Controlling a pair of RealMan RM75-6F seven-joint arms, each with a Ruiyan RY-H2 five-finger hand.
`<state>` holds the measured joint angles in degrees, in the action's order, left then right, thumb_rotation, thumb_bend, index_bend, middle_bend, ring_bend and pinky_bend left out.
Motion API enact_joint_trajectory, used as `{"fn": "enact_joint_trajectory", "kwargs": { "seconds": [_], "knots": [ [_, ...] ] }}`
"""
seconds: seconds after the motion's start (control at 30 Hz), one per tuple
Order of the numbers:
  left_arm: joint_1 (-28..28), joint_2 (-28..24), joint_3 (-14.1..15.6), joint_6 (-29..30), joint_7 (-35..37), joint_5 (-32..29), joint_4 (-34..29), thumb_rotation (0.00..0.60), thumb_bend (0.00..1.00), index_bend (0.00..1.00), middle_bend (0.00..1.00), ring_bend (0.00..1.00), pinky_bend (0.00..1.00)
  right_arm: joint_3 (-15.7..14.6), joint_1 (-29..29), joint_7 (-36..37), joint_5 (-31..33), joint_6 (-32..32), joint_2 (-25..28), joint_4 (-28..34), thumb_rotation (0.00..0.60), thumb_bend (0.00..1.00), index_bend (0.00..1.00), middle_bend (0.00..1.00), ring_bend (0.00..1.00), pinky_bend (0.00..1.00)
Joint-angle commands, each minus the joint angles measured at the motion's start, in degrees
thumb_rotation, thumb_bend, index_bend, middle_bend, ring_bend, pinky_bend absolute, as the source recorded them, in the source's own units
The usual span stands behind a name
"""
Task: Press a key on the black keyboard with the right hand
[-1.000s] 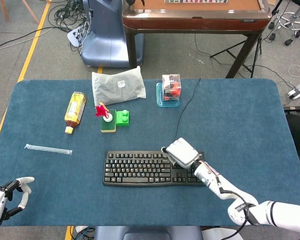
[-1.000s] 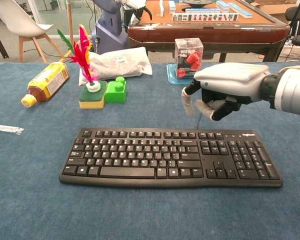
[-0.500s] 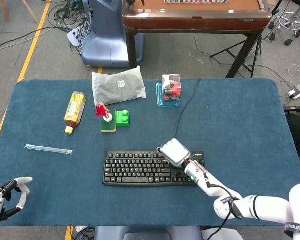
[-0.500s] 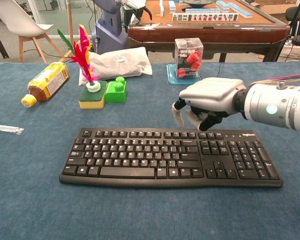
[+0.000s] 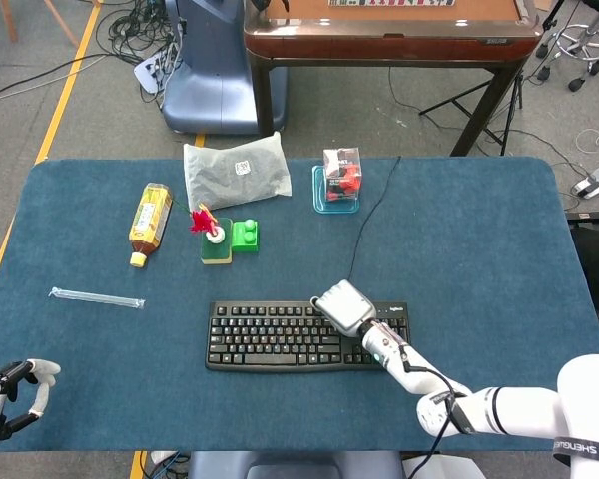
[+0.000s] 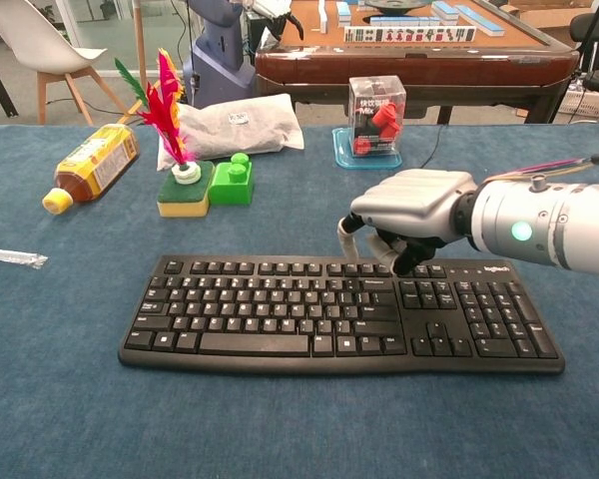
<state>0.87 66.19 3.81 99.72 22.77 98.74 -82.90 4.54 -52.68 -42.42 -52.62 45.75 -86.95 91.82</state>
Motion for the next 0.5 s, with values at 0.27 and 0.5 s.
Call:
{"fn": "enact_joint_trajectory", "kwargs": {
  "seconds": [0.27, 0.5],
  "knots": [
    [0.1, -0.3, 0.0, -0.2, 0.2, -0.1, -0.2, 0.600, 0.47, 0.54, 0.63, 0.56, 0.69, -1.1, -1.7, -0.5, 1.9, 0.7, -0.4, -0.2, 0.600, 1.00, 0.37, 1.00, 1.00, 1.00],
    [0.2, -0.6, 0.1, -0.3, 0.2, -0.1, -0.4, 0.600, 0.47, 0.57, 0.65, 0.57, 0.70, -1.9, -2.5, 0.0, 2.9, 0.6, -0.8, -1.1, 0.600, 1.00, 0.37, 1.00, 1.00, 1.00]
  ]
}}
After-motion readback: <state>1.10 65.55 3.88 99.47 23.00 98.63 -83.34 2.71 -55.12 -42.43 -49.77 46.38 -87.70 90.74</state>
